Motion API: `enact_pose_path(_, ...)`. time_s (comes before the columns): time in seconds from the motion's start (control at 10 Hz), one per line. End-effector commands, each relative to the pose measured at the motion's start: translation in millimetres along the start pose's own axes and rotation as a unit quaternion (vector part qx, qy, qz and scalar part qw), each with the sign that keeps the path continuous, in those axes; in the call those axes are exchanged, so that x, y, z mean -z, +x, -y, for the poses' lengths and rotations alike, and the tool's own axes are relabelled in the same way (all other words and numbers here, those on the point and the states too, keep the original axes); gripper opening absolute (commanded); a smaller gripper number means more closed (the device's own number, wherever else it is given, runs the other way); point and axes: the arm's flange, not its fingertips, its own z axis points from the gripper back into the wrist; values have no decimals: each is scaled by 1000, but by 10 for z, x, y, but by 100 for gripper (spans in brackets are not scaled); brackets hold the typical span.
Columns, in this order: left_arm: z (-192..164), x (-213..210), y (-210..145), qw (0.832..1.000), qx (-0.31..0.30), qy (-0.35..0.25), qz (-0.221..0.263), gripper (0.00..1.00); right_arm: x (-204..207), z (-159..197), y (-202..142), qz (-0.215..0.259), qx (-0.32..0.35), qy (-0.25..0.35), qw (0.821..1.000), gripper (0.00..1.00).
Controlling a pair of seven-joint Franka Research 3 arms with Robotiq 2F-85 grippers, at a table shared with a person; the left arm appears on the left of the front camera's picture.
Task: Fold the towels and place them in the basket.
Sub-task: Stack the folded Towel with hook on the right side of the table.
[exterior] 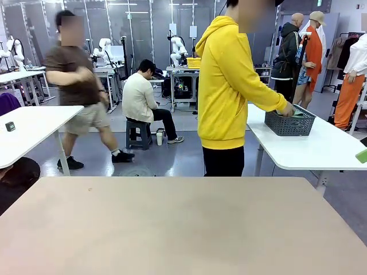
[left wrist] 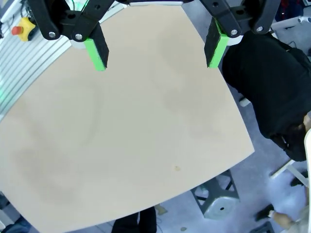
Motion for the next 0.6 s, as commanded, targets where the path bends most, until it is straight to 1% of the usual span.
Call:
enact_pose_path(0.0,4,-13,8,1000,0,-6,-3,100,20,-9,15,-9,-10,-1,1000,100)
enact_pose_path(0.5,4,-13,8,1000,0,-6,-3,100,20,-9,15,-9,-10,-1,1000,100)
